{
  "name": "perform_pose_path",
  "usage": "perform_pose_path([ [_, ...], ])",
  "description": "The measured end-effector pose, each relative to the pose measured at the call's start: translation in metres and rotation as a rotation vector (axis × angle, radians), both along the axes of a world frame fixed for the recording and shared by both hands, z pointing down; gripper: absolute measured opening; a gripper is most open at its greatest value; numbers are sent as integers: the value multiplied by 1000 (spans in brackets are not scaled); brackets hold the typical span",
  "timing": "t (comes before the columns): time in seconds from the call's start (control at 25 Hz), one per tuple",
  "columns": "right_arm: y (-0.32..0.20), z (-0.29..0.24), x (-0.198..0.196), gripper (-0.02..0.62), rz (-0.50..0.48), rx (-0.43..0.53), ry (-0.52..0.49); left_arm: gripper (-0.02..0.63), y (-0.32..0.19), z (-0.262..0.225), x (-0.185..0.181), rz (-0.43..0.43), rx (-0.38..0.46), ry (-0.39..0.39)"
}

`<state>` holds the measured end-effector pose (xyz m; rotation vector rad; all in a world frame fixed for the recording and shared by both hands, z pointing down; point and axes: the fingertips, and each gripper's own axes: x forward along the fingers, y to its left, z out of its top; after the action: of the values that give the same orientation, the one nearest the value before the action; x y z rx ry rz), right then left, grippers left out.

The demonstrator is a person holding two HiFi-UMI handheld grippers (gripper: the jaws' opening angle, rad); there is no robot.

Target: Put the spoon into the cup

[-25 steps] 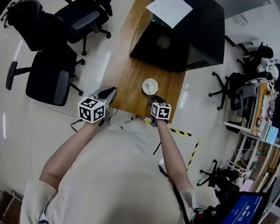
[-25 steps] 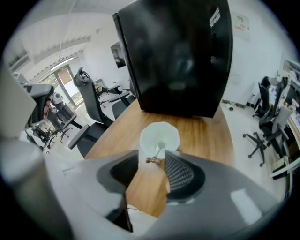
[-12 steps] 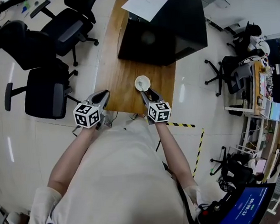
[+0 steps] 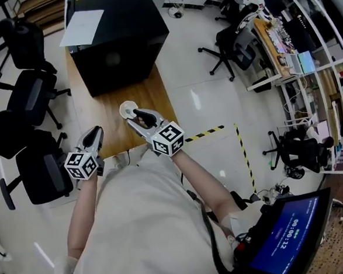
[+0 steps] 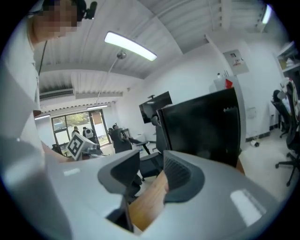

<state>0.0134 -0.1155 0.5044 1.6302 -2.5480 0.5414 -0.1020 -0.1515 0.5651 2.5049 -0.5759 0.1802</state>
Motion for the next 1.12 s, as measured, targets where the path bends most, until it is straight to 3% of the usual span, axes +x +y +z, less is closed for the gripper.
perform_pose_path([
  [0.28,22,-25,17,158,74,49,-23,25,11,-21,18,70,31,21],
  [0.6,56,-24,42,155,109,36,-8,23,43,-23,23,65,29,13],
  [0.88,87,-16,71,153,42,33,15,23,77,-23,25,-69,27,8],
  [1.0,110,-17,87,146,42,58,67,23,107,-18,24,-134,-6,7],
  [1.12,138,-15,107,146,60,75,53,23,137,-10,33,-157,-26,-9],
])
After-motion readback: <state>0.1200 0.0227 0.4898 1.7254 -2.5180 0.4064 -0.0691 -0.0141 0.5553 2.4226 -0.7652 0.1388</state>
